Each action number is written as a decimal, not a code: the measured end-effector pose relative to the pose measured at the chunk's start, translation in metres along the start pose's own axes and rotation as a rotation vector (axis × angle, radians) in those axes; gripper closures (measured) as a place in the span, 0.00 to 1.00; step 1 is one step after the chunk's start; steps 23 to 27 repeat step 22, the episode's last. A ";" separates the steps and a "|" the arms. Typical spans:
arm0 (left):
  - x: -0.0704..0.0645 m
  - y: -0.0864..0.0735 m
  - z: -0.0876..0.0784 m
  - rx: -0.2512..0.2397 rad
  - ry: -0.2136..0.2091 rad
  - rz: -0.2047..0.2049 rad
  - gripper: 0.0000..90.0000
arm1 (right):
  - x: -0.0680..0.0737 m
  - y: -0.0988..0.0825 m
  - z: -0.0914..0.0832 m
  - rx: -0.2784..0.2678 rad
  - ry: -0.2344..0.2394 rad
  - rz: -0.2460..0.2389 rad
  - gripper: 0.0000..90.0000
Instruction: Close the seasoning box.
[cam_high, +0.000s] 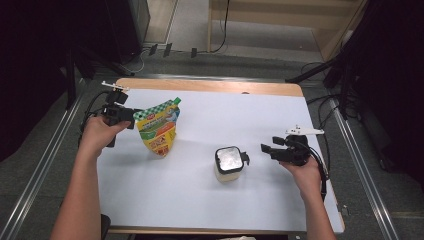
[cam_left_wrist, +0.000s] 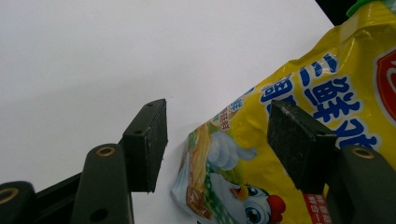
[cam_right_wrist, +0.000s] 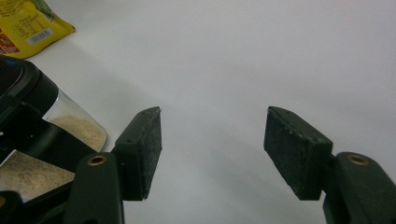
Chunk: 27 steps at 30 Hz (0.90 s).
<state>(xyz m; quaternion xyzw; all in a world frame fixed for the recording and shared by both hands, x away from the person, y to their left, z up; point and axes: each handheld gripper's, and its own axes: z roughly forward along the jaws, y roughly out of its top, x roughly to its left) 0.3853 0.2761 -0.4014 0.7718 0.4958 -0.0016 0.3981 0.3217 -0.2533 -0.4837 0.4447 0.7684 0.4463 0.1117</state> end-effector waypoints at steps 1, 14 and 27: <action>0.000 0.000 0.000 0.000 0.001 0.000 0.43 | 0.000 0.000 0.000 0.001 0.000 0.000 0.42; 0.005 -0.003 0.002 -0.029 -0.030 -0.025 0.42 | 0.002 -0.001 0.004 0.024 -0.008 -0.002 0.41; 0.013 -0.007 0.008 -0.028 0.011 -0.036 0.39 | 0.000 -0.003 0.006 0.031 -0.018 0.001 0.37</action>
